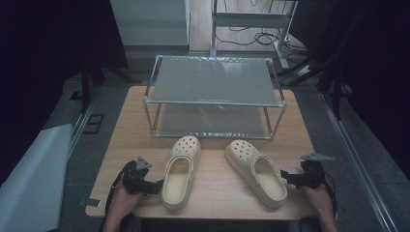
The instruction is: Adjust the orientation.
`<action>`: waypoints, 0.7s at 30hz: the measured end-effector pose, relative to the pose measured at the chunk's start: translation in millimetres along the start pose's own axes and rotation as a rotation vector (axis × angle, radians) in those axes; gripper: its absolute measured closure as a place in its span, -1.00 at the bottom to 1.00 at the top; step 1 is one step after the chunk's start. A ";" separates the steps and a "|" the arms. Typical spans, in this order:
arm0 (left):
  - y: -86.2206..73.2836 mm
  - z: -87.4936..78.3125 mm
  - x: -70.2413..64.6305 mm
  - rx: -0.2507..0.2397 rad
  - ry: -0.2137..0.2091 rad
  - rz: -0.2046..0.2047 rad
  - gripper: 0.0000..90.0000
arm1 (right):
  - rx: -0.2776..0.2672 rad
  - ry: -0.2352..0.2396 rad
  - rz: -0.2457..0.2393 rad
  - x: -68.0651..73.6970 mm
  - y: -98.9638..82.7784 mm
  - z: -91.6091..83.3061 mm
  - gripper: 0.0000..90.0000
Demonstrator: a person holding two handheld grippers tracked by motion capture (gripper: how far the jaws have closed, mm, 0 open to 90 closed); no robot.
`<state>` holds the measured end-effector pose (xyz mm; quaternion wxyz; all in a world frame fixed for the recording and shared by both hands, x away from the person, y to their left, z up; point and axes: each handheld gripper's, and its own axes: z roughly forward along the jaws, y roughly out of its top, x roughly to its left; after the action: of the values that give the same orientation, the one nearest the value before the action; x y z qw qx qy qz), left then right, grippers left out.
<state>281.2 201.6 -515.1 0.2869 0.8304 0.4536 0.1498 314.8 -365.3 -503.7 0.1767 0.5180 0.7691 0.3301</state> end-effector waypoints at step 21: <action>12.5 -9.6 -10.0 -0.064 -0.066 -0.030 -1.00 | 0.017 0.001 0.004 -0.4 -0.9 2.4 -0.92</action>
<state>279.2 191.2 -499.8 0.3302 0.8184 0.4513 0.1324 315.8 -365.2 -506.0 0.1711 0.5208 0.7710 0.3240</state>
